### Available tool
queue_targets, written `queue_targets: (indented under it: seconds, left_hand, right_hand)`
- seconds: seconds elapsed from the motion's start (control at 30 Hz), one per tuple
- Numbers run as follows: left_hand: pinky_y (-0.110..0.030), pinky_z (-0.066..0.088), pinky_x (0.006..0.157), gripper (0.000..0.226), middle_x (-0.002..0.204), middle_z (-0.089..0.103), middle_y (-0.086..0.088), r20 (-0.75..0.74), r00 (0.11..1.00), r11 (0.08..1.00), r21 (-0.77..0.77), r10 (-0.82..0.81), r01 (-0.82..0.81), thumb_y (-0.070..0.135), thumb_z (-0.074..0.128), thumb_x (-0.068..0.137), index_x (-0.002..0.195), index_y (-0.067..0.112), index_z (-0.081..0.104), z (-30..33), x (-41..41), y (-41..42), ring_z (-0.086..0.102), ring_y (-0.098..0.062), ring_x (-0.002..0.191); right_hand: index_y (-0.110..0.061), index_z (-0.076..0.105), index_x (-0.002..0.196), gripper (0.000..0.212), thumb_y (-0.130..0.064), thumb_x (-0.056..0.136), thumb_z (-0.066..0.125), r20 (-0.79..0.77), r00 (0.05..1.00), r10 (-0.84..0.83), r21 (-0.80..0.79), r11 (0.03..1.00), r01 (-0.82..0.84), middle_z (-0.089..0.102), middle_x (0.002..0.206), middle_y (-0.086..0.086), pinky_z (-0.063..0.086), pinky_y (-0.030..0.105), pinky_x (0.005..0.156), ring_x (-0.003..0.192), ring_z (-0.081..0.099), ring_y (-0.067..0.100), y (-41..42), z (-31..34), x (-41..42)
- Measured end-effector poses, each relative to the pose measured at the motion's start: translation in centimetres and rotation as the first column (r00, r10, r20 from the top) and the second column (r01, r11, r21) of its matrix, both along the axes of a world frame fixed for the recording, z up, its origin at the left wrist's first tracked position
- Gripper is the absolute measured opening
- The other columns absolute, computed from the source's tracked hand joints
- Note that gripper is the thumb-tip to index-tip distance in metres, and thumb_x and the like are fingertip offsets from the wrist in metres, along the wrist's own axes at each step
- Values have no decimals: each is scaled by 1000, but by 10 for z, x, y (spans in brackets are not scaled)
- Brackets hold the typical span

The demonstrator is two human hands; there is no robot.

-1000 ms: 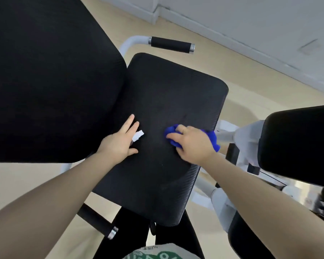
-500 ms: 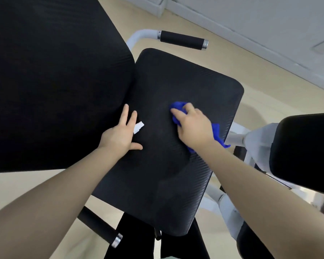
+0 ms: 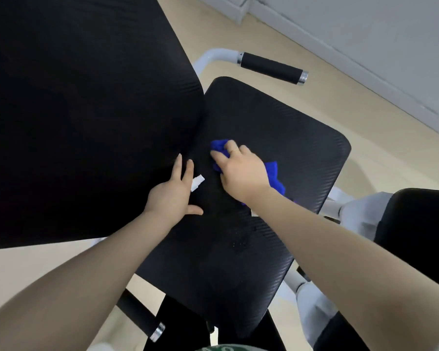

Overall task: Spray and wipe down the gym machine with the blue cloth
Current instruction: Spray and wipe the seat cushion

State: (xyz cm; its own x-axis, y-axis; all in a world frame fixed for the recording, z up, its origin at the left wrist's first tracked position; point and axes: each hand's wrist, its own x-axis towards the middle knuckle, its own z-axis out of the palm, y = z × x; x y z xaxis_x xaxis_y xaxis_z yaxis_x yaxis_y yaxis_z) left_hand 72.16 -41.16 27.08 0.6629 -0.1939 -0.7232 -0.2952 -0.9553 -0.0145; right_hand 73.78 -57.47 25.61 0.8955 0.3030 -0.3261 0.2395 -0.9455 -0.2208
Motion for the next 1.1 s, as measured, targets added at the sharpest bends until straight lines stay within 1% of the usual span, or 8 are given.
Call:
queue_targets:
  seconds: [0.13,0.23,0.4,0.6,0.77,0.87,1.0,1.1]
  left_hand:
    - [-22,29,39,114,155,-22,-10,-26,999,999,-26,29,-29,64,60,73,149,16,-9,2,3,2,43,-14,52]
    - [-20,30,39,113,156,-21,-10,-13,1000,1000,-21,13,-13,66,58,73,149,16,-9,-1,2,3,43,-12,50]
    - [-20,26,39,113,156,-19,-11,24,999,1000,-3,-21,21,68,56,73,149,14,-8,-4,-1,3,40,-11,48]
    - [-23,40,54,107,155,-22,-12,19,1000,999,-34,13,-12,62,57,78,149,12,-6,5,-4,-2,46,-14,69]
    - [-19,19,39,102,158,-10,-10,87,996,999,34,-5,2,68,45,80,149,8,-1,0,-16,2,41,-11,64]
    - [-20,33,44,102,159,-5,-5,102,991,996,-51,81,-76,66,51,78,149,10,3,-7,-18,7,55,-14,72]
    - [-37,53,79,92,159,-2,4,-5,945,900,-301,328,-314,51,61,81,150,15,11,-4,-17,15,52,-24,119]
    - [-39,53,78,78,159,-1,7,-34,949,889,-339,315,-307,46,58,87,148,16,20,3,-21,22,56,-24,113]
  right_hand:
    - [-29,60,124,43,-20,82,63,63,937,345,-85,937,-339,57,117,14,45,35,69,88,55,33,-26,1,36]
    - [-29,40,139,44,-19,96,40,109,992,57,-196,980,-34,37,137,15,34,43,91,116,39,37,-42,2,94]
    - [-19,43,134,43,-11,91,42,135,974,-184,-168,964,206,36,137,16,35,40,88,111,41,37,-3,-9,98]
    - [-28,39,140,48,-18,94,42,36,928,370,-47,928,-369,39,135,12,37,39,84,109,43,33,1,-5,72]
    - [-17,43,132,44,-9,89,44,107,969,-223,-184,953,240,39,132,17,37,40,81,107,44,36,-3,-5,112]
    - [-13,44,129,43,-11,87,48,39,996,-80,-123,989,84,39,130,16,34,36,74,103,45,34,27,-9,81]
    - [-22,43,137,48,-18,89,49,-45,992,116,7,993,-116,39,133,11,39,35,76,107,45,31,33,-5,29]
    - [-32,42,137,48,-20,91,47,-101,903,418,46,909,-415,39,136,7,38,34,83,106,46,26,25,0,13]
